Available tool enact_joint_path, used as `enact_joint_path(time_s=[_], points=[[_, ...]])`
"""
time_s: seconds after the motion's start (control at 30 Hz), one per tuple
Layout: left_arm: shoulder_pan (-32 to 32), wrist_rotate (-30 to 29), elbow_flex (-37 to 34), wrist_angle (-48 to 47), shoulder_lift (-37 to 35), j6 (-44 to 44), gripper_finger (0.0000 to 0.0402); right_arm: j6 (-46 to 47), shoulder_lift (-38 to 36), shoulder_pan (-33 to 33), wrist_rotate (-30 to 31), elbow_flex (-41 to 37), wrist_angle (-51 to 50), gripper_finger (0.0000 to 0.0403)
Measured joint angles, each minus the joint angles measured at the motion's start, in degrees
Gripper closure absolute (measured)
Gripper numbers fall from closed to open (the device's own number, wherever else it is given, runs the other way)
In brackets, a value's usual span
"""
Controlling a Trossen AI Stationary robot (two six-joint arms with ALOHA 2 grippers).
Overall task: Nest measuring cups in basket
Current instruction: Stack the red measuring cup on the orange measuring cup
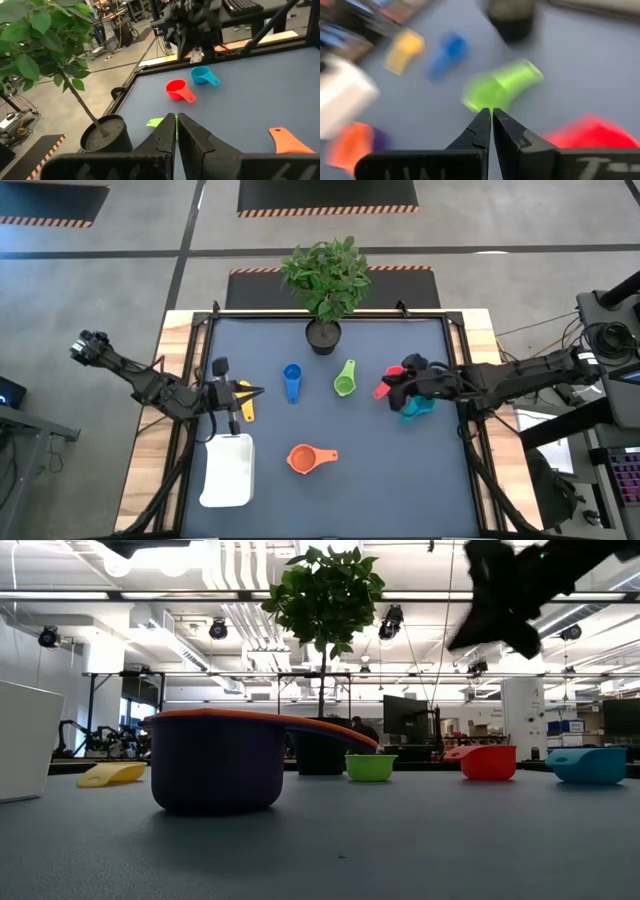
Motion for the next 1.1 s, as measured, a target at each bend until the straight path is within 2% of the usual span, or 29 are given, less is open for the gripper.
enact_joint_path(time_s=[0.07,0.17,0.33,0.47,0.8,0.93,1.1], points=[[0.0,0.0,-0.2,-0.1,-0.2,0.0,0.0402,6.5,3.3,-0.8,0.0,4.5,-11.6,0.0394],[-0.1,0.0,-0.2,0.0,-0.2,0.0,0.0402,13.4,7.7,-2.4,0.0,10.2,-23.9,0.0394],[-0.1,0.0,-0.2,0.0,0.3,0.1,0.0402,16.7,14.1,-5.9,-1.0,16.3,-34.5,0.0394],[-0.1,0.0,-0.2,-0.1,0.5,0.1,0.0402,15.1,17.9,-9.4,-1.3,19.3,-35.4,0.0394],[-0.1,0.1,-0.2,0.0,0.5,0.0,0.0402,12.1,26.3,-18.0,-7.8,21.3,-34.6,0.0384],[-0.1,0.1,-0.2,0.0,0.5,0.0,0.0402,12.0,29.6,-19.4,-11.0,21.9,-32.7,0.0343],[-0.1,0.1,-0.2,0.0,0.5,0.0,0.0402,12.3,33.2,-19.9,-11.1,23.0,-30.3,0.0266]])
